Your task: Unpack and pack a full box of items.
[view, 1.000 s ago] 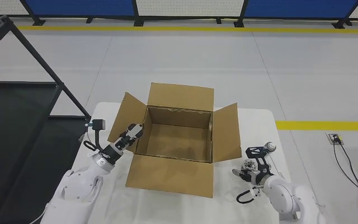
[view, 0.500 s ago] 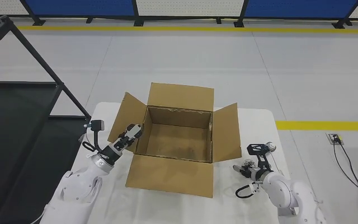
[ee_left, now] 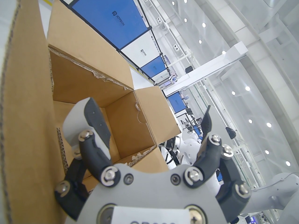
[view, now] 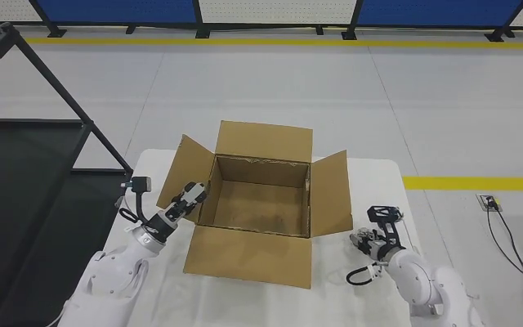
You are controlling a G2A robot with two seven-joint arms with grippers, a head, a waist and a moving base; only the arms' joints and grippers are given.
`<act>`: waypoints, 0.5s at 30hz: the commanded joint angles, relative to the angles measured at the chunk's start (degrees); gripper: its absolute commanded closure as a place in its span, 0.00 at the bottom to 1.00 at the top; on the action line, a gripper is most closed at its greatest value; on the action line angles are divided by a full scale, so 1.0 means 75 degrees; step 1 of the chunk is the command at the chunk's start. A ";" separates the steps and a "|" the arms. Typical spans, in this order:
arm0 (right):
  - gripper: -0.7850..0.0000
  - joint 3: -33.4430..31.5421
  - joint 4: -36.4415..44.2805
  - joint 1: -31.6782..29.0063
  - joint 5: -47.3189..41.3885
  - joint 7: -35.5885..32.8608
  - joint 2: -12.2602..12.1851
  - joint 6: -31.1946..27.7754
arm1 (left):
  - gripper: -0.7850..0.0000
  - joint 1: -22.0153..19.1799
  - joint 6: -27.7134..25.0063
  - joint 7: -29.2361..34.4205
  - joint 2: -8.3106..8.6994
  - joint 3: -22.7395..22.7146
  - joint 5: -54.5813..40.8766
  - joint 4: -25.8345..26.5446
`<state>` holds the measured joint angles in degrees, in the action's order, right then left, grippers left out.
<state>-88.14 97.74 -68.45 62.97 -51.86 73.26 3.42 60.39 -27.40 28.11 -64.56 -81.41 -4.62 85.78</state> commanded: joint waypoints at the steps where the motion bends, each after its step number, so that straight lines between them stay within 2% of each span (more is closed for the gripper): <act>1: 1.00 -0.0102 0.0377 -0.0134 -0.0160 0.0123 -0.0001 0.0168 | 0.00 0.0010 -0.0019 0.0008 0.0003 -0.0023 -0.0024 0.0001; 8: 1.00 -0.0276 0.1754 -0.0538 -0.0613 0.0651 0.0025 0.0855 | 0.00 0.0026 -0.0056 0.0023 0.0012 -0.0085 -0.0088 -0.0015; 15: 1.00 -0.0134 0.2897 -0.0580 -0.0675 0.1316 0.0081 0.1688 | 0.00 0.0096 -0.0147 -0.0030 0.0027 -0.0213 -0.0186 -0.0027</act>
<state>-89.40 118.48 -72.89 57.79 -42.85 73.81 15.26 61.01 -28.45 27.97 -64.38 -82.87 -5.90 85.60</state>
